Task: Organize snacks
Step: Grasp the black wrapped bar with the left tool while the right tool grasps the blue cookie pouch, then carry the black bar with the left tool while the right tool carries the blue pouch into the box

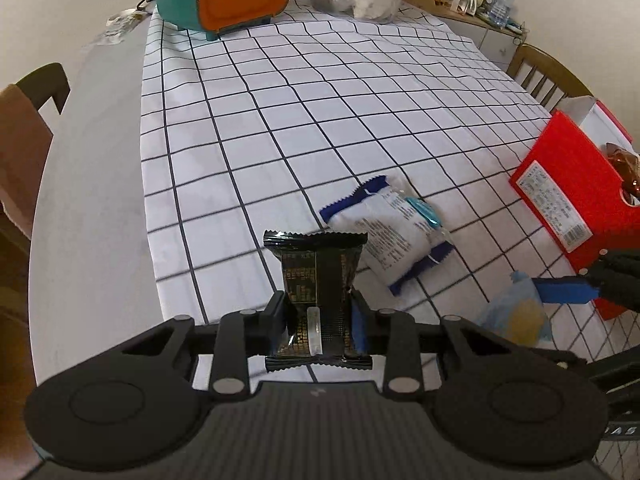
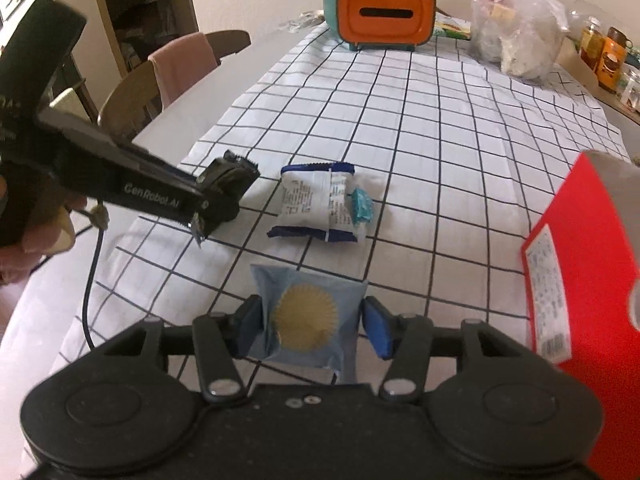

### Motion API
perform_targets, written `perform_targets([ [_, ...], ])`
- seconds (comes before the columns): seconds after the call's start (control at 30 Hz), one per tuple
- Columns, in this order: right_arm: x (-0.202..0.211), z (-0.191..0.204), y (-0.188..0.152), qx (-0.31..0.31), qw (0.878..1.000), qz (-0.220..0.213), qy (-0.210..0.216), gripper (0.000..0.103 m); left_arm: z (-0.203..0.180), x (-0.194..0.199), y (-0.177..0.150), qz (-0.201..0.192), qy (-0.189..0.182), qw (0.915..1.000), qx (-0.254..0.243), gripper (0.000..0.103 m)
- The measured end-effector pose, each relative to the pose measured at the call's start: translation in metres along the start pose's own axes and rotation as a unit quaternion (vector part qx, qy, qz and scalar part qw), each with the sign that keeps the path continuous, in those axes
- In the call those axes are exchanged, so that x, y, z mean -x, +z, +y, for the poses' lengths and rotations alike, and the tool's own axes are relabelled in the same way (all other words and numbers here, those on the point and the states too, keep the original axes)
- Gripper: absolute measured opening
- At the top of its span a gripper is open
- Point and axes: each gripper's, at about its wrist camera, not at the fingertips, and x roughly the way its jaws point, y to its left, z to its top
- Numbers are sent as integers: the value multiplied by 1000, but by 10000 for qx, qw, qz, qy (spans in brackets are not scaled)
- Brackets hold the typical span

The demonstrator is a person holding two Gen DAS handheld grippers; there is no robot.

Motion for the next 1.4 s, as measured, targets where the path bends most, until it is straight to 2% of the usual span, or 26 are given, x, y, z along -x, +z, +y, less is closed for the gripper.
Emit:
perform_targets([
  [0.43,77,-18,-2,-25,9991,-418,42,54,-51,59,-9,-225,164,9996,-66,32],
  [0.87,141,-79,-10,-63,9973,-728,-80,54,-140,106,8,-474,192,9985,-185,32],
  [1.13,163,-139,-21,-150,9962,-774,-369,54,-212,99,28,-560,112,9977,-368,32],
  [1.4,170,-198,-39,-226,9956,-608,-675,54,-276,74,45,-516,74,9973,-517,32],
])
